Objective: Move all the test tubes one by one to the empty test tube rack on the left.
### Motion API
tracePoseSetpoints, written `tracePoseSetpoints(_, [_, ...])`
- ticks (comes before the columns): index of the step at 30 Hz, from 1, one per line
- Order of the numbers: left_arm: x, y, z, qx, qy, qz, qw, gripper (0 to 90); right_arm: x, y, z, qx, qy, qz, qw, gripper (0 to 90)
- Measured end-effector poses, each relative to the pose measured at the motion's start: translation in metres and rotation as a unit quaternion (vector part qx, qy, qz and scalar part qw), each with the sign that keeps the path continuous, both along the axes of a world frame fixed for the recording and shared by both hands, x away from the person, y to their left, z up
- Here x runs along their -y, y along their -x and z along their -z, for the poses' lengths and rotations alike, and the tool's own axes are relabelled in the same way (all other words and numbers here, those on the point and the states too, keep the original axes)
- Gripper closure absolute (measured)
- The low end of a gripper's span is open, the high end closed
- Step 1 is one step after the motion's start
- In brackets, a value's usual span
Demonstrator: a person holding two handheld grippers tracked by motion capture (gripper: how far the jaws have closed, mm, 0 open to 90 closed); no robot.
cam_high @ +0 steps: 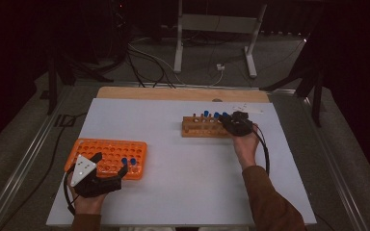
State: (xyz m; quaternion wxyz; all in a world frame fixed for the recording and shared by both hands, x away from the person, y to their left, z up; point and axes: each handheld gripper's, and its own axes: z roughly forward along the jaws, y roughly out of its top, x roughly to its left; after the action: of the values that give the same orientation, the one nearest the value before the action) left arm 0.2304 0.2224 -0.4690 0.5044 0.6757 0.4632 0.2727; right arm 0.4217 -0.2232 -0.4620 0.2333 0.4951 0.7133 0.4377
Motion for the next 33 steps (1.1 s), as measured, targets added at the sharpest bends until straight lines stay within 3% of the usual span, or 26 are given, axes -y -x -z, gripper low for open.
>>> tracePoseSetpoints(8, [0.0,0.0,0.0,-0.001,0.0,0.001,1.0,1.0,0.0,0.002,-0.005,0.008,0.005,-0.002,1.0,76.3])
tracePoseSetpoints(22, [0.0,0.0,0.0,0.0,0.004,-0.002,1.0,1.0,0.005,0.01,-0.035,0.039,0.003,-0.01,0.9992,76.4])
tracePoseSetpoints(33, [-0.001,0.0,0.0,0.003,0.007,-0.002,1.0,0.7,0.01,0.014,-0.047,0.048,0.0,-0.014,0.9988,76.4])
